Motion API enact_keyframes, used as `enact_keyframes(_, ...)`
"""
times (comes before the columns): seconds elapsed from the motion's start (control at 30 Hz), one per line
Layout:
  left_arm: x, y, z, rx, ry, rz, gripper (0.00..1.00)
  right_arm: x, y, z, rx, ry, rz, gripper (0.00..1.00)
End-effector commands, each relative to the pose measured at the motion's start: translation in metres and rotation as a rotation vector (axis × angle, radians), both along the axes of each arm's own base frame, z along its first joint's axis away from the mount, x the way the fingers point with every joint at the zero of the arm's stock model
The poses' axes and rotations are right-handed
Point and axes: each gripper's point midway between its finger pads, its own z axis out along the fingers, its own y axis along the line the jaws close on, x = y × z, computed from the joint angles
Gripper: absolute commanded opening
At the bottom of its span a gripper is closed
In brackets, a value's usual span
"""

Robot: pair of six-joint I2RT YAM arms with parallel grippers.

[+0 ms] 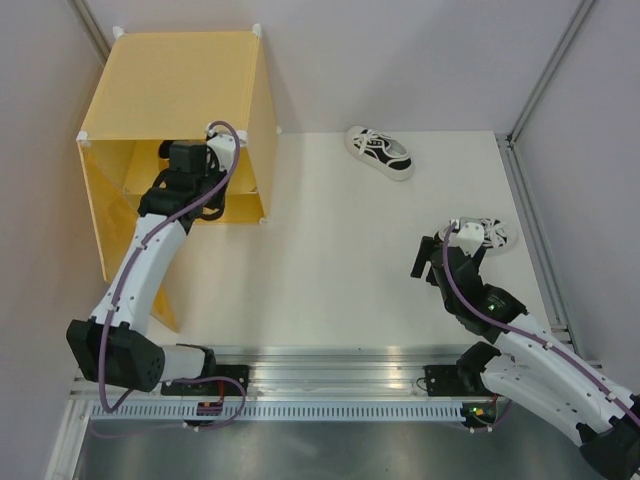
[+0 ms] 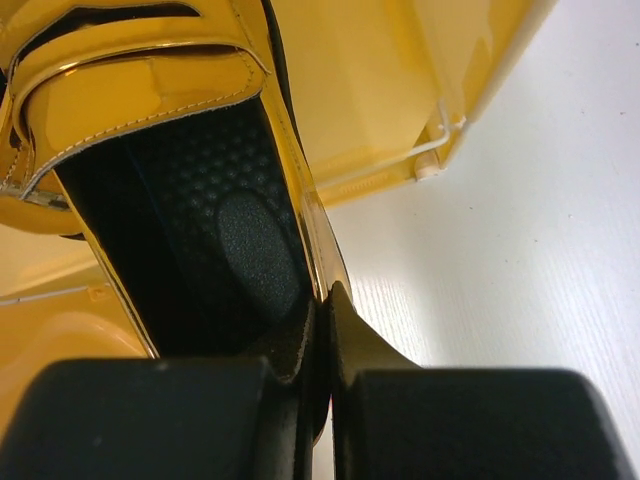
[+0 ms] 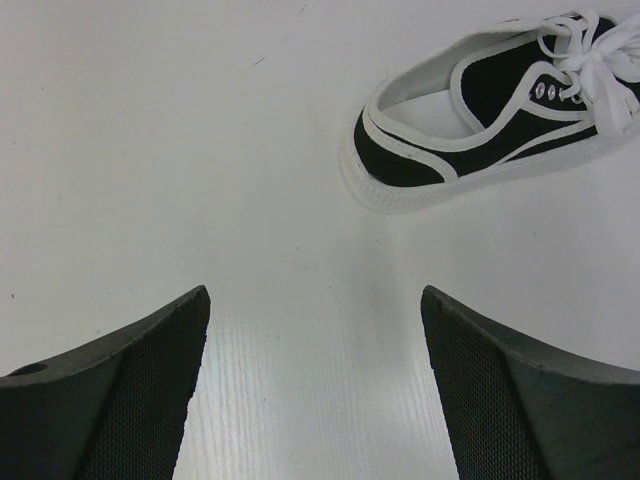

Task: Place and organize the shoes in the shoe cabinet

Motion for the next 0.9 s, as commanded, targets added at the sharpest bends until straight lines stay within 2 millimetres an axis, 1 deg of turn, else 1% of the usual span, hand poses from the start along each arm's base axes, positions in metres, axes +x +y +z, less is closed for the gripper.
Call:
enact_keyframes(0.0, 0.038, 0.007, 0.046, 0.034, -0.206, -0.021, 0.02, 0.001, 0.002, 0.002, 0.010, -0.008, 0.014, 0.90)
enact_keyframes(0.17, 0.054, 0.010, 0.047, 0.041, -0.242, 0.005, 0.03, 0.001, 0.003, 0.001, 0.013, -0.007, 0.016, 0.90)
enact_keyframes(0.33, 0.059, 0.016, 0.054, 0.060, -0.279, 0.033, 0.10, 0.000, 0.004, -0.001, 0.011, 0.000, 0.018, 0.90)
enact_keyframes(0.43, 0.058, 0.018, 0.054, 0.068, -0.289, 0.041, 0.23, 0.000, 0.004, -0.002, 0.008, 0.005, 0.019, 0.90)
enact_keyframes(0.47, 0.057, 0.019, 0.057, 0.069, -0.298, 0.042, 0.24, 0.001, 0.004, -0.002, 0.012, 0.004, 0.020, 0.90)
enact_keyframes(0.5, 0.056, 0.019, 0.055, 0.068, -0.295, 0.042, 0.28, 0.000, 0.004, -0.002, 0.010, 0.006, 0.020, 0.90)
enact_keyframes(0.53, 0.055, 0.019, 0.056, 0.068, -0.301, 0.042, 0.38, 0.001, 0.004, -0.002, 0.011, 0.005, 0.020, 0.90)
enact_keyframes(0.63, 0.052, 0.021, 0.058, 0.069, -0.307, 0.052, 0.44, 0.000, 0.005, -0.004, 0.008, 0.011, 0.026, 0.90)
enact_keyframes(0.67, 0.050, 0.021, 0.059, 0.058, -0.310, 0.056, 0.52, 0.001, 0.005, -0.003, 0.009, 0.010, 0.024, 0.90)
enact_keyframes(0.7, 0.046, 0.020, 0.066, 0.046, -0.329, 0.056, 0.54, 0.001, 0.005, -0.004, 0.007, 0.013, 0.024, 0.90)
enact_keyframes(0.73, 0.044, 0.018, 0.069, 0.029, -0.335, 0.053, 0.64, 0.001, 0.006, -0.004, 0.008, 0.014, 0.027, 0.90)
enact_keyframes(0.77, 0.040, 0.017, 0.075, 0.003, -0.348, 0.060, 0.69, 0.000, 0.006, -0.004, 0.008, 0.013, 0.027, 0.90)
enact_keyframes(0.8, 0.035, 0.016, 0.076, -0.012, -0.346, 0.063, 0.73, 0.000, 0.006, -0.004, 0.008, 0.013, 0.027, 0.90)
enact_keyframes(0.83, 0.027, 0.015, 0.087, -0.035, -0.373, 0.067, 0.76, 0.001, 0.006, -0.004, 0.008, 0.013, 0.025, 0.90)
enact_keyframes(0.87, 0.022, 0.015, 0.090, -0.074, -0.377, 0.091, 0.81, 0.001, 0.005, -0.004, 0.008, 0.011, 0.024, 0.90)
